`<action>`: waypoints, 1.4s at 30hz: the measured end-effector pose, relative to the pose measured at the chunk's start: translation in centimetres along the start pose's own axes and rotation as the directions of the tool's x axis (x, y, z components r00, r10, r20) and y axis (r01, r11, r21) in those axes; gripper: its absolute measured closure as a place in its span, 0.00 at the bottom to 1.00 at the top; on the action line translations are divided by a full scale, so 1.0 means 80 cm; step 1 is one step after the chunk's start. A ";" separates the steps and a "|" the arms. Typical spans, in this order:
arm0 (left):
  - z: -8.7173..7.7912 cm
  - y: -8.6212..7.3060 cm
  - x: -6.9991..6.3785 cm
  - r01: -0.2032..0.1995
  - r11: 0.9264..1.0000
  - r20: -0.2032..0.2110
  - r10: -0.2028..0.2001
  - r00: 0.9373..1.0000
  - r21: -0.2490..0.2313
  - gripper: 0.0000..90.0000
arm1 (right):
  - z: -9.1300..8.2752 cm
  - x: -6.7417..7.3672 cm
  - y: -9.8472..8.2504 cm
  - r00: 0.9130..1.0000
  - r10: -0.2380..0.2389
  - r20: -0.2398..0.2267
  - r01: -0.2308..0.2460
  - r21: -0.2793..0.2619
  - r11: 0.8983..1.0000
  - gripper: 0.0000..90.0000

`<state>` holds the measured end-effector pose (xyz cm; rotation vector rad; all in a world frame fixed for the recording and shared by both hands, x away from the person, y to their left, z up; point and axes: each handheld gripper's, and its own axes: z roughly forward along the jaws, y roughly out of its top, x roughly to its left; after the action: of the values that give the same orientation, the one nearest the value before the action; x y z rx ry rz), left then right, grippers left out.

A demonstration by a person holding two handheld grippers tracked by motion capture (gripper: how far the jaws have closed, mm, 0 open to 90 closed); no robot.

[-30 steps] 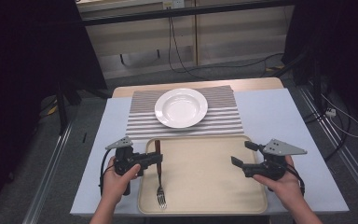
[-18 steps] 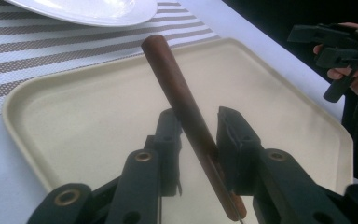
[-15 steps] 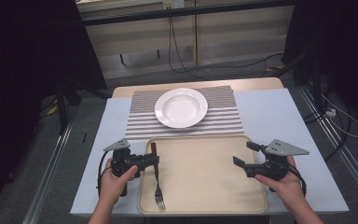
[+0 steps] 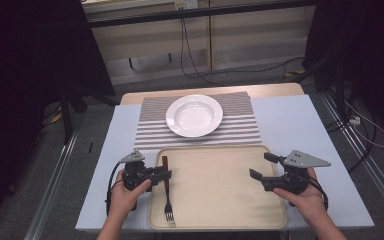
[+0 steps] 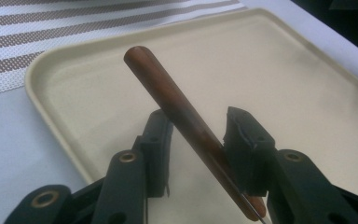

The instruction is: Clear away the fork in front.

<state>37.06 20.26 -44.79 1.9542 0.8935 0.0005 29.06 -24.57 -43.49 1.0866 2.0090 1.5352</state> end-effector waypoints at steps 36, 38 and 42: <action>-0.075 -0.024 -0.003 -0.051 0.992 -0.131 0.036 0.991 -0.118 0.18 | -0.031 -0.005 -0.026 0.999 -0.012 0.034 0.009 0.088 0.996 0.20; -0.074 -0.024 -0.002 -0.044 0.991 -0.133 0.027 0.991 -0.129 0.17 | -0.032 -0.006 -0.027 0.999 -0.013 0.036 0.010 0.084 0.996 0.20; -0.072 -0.023 -0.002 -0.042 0.992 -0.131 0.025 0.991 -0.122 0.15 | -0.032 -0.008 -0.028 0.999 -0.014 0.038 0.011 0.081 0.997 0.20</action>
<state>33.84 25.04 -42.96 1.8682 0.9223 0.2003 26.90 -26.93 -44.88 1.1241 2.0641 1.4272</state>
